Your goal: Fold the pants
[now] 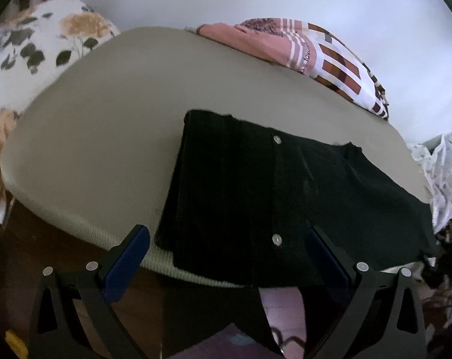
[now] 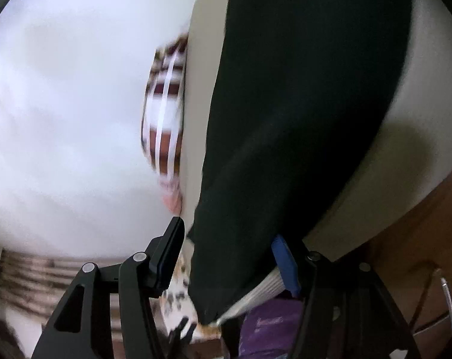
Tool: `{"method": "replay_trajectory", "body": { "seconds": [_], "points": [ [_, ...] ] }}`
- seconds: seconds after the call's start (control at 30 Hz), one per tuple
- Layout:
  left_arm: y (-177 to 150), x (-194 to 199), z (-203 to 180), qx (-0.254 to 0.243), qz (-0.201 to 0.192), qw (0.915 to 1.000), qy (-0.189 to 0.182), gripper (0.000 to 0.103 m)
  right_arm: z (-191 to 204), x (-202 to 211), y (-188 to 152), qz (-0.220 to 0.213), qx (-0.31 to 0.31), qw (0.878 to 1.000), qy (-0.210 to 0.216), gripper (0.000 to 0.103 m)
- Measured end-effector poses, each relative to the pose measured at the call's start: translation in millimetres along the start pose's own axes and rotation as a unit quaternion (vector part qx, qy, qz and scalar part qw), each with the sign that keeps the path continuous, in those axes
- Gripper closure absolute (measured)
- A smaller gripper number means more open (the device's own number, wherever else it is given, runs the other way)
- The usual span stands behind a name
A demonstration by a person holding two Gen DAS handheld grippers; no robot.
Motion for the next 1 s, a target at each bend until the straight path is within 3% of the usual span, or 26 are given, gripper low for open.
{"method": "replay_trajectory", "body": {
  "seconds": [0.2, 0.27, 0.33, 0.43, 0.53, 0.63, 0.67, 0.73, 1.0],
  "points": [
    [-9, -4, 21, 0.043, 0.018, 0.9989, -0.002, 0.0, 8, -59, -37, 0.078, 0.024, 0.997, -0.016, 0.047],
    [-10, -7, 30, 0.064, 0.024, 0.9977, -0.002, 0.0, 8, -73, -47, 0.097, 0.04, 0.994, -0.037, 0.061],
    [-10, -7, 38, 0.074, 0.025, 0.9969, 0.001, 0.0, 1, -87, -60, 0.123, 0.045, 0.989, -0.068, 0.092],
    [-9, -4, 46, 0.081, 0.021, 0.9965, 0.01, 0.0, -6, -91, -72, 0.127, 0.048, 0.987, -0.082, 0.097],
    [-10, -4, 50, 0.086, 0.02, 0.996, 0.014, 0.0, -4, -86, -74, 0.125, 0.046, 0.988, -0.075, 0.096],
    [-11, -3, 48, 0.092, 0.022, 0.9955, 0.003, 0.0, 3, -88, -78, 0.132, 0.029, 0.989, -0.05, 0.09],
    [-11, -2, 45, 0.09, 0.021, 0.9957, 0.001, 0.0, 4, -91, -76, 0.133, 0.016, 0.99, -0.04, 0.085],
    [-10, 1, 40, 0.082, 0.017, 0.9965, -0.002, 0.0, 7, -84, -78, 0.128, 0.004, 0.991, -0.032, 0.062],
    [-15, 0, 14, 0.018, 0.015, 0.9997, 0.001, 0.0, 6, -80, -84, 0.13, 0.004, 0.99, -0.048, 0.059]
  ]
}}
Point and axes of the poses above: each gripper's, at about its wrist camera, not at the fingertips, and x roughly against the way its jaws point, z to its left, y to its top, the point moved 8 cm from there along -x, roughly the way its jaws point, and after that the axes turned 9 degrees about y, right-handed, at the moved point
